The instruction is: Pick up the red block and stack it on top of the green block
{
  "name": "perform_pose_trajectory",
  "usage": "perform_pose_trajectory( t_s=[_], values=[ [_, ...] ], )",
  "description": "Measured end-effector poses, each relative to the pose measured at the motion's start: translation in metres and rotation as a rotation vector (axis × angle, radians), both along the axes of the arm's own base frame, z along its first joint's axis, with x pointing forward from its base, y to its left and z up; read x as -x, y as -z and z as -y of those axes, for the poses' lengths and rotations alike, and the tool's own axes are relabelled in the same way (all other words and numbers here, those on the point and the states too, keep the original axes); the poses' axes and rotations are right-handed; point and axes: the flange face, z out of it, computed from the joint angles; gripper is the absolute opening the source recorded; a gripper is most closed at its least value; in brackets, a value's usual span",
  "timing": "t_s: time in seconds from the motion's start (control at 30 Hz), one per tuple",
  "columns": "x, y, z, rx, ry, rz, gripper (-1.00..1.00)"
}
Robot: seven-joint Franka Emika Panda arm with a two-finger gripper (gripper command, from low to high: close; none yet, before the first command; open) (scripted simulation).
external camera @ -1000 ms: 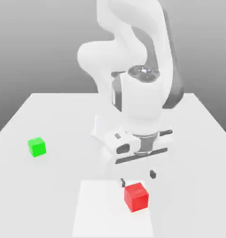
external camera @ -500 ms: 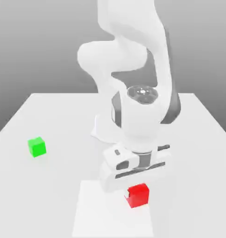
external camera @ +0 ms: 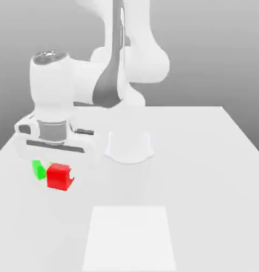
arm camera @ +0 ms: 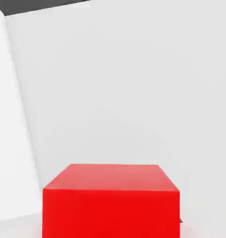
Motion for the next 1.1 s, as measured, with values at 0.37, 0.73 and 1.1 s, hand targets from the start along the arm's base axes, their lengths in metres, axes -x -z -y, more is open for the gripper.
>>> perform_pose_trajectory(
  t_s=[0.37, 0.73, 1.1],
  values=[
    [0.153, 0.005, 0.076, -0.037, 0.496, 0.027, -1.0],
    [0.152, 0.034, 0.079, -0.043, 0.505, 0.04, -1.0],
    [0.155, 0.067, 0.075, -0.038, 0.499, 0.025, -1.0]
  ],
)
